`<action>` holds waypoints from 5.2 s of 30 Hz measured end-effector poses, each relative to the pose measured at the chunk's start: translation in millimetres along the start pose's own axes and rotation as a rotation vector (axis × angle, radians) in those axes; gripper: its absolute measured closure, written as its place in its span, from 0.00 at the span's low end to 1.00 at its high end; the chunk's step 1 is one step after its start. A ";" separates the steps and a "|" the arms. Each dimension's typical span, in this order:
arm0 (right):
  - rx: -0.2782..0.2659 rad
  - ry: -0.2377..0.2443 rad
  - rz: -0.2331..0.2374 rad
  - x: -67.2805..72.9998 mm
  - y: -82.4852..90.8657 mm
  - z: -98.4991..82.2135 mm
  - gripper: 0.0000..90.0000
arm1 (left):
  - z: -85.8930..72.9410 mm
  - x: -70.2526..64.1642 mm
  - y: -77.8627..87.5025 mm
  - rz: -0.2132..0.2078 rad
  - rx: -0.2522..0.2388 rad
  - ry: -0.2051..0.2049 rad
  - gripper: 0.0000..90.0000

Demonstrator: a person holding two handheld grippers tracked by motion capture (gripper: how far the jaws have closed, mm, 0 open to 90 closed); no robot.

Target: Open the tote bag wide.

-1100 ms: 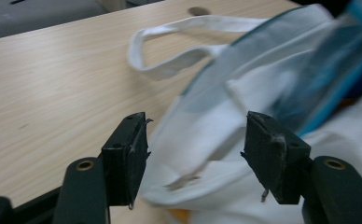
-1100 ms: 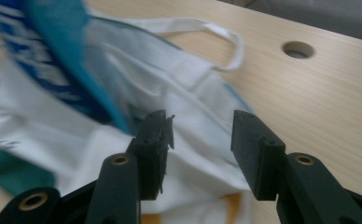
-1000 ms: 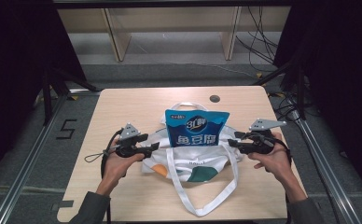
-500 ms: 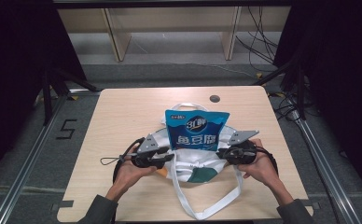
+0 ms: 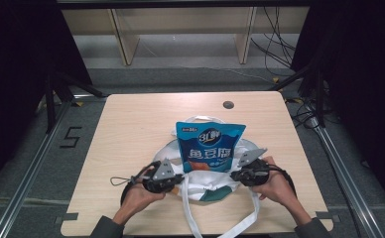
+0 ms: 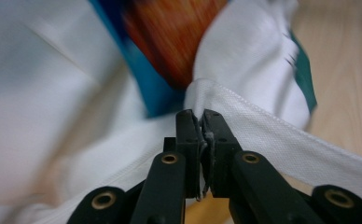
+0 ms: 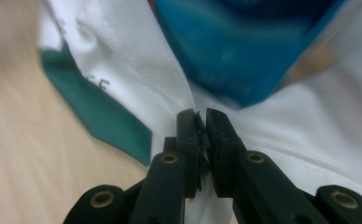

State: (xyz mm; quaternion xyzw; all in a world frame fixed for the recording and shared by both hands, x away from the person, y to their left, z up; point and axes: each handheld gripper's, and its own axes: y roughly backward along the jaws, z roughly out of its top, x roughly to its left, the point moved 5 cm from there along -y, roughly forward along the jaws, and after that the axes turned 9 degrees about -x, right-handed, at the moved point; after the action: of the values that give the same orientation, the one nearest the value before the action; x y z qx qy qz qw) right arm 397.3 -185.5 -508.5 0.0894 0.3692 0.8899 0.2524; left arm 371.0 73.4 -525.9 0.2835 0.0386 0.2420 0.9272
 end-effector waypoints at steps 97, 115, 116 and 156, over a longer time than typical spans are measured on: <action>-0.008 0.102 0.225 80.3 -41.3 13.8 0.99 | -11.2 126.3 -21.2 0.158 0.141 0.227 0.94; -0.275 -0.037 0.133 38.3 31.9 47.6 0.61 | 60.3 88.4 49.4 0.281 -0.146 0.171 0.59; -0.307 -0.041 0.091 26.1 40.8 49.1 0.67 | 59.6 85.1 49.7 0.270 -0.127 0.140 0.71; -0.143 -0.159 -0.140 -41.5 0.1 -15.8 0.99 | 2.6 6.8 11.0 0.130 0.014 0.123 0.91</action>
State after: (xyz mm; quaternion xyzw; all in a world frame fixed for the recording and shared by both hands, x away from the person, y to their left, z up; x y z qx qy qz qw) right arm 427.4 -216.6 -518.5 0.1154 0.2888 0.8843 0.3482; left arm 372.8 83.2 -517.3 0.2765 0.0789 0.3184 0.9033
